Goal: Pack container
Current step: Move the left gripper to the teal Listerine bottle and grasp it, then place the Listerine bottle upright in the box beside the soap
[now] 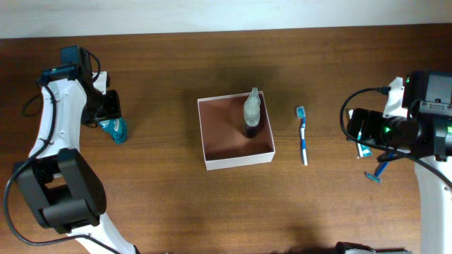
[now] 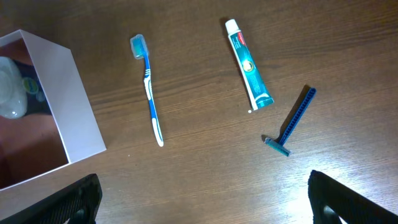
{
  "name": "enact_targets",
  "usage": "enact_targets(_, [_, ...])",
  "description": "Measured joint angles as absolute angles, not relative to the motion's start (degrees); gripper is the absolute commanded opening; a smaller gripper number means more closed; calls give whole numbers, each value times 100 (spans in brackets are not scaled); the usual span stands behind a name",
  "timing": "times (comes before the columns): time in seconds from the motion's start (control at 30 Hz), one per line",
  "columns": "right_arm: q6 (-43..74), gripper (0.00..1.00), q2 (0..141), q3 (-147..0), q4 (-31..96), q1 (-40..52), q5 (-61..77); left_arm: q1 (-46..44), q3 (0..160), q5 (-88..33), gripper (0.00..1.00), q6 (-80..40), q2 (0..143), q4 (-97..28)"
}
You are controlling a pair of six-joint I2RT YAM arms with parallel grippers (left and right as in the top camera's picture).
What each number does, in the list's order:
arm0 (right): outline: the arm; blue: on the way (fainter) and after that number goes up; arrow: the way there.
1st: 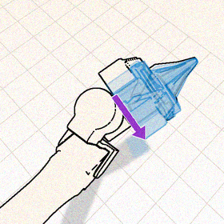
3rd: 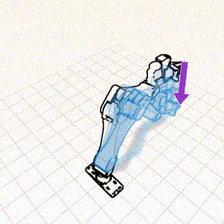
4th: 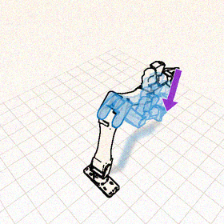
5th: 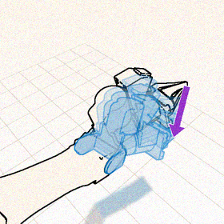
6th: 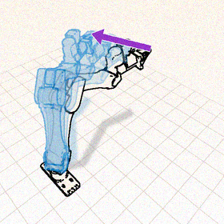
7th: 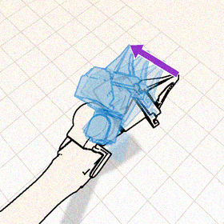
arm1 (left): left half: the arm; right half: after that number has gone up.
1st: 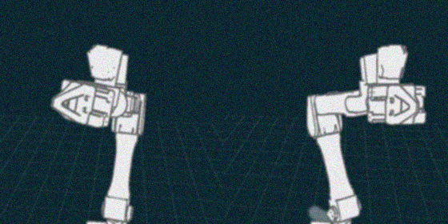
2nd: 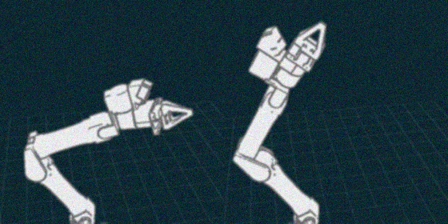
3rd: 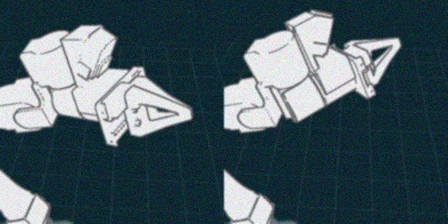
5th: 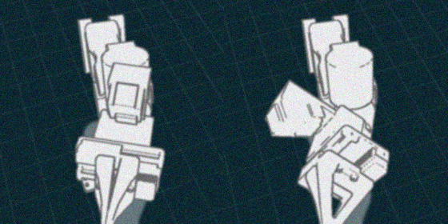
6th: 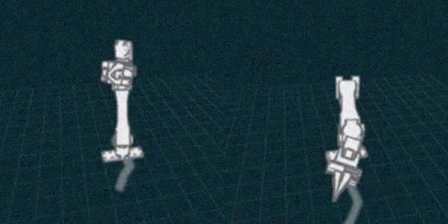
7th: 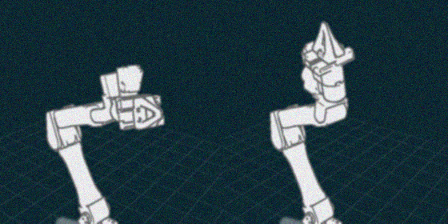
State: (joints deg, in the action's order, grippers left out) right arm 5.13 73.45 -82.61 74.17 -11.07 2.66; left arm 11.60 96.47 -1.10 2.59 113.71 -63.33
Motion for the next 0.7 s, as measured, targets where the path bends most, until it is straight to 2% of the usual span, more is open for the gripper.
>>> enact_targets(0.17, [513, 98, 7345, -8261, 7419, -1107, 266, 1162, 9651, -113, 33, 259, 11369, -6403])
enact_targets(0.2, [515, 99, 7345, -8261, 7419, -1107, 266, 1162, 9657, -110, 28, 266, 11369, -6434])
enact_targets(0.27, [513, 99, 7345, -8261, 7419, -1107, 266, 1160, 9686, -113, 13, 257, 11371, -6517])
enact_targets(0.33, [510, 99, 7345, -8261, 7417, -1107, 266, 1160, 9756, -115, 5, 259, 11371, -6674])
enact_targets(0.43, [513, 99, 7345, -8261, 7422, -1107, 266, 1157, 10038, -115, 1, 255, 11369, -6923])
enact_targets(0.57, [513, 98, 7345, -8261, 7417, -1107, 266, 1035, 10433, -110, 0, 252, 11078, -7161])
enact_targets(0.7, [515, 99, 7345, -8261, 7419, -1107, 266, 207, 10659, -202, 1, 126, 9981, -7369])
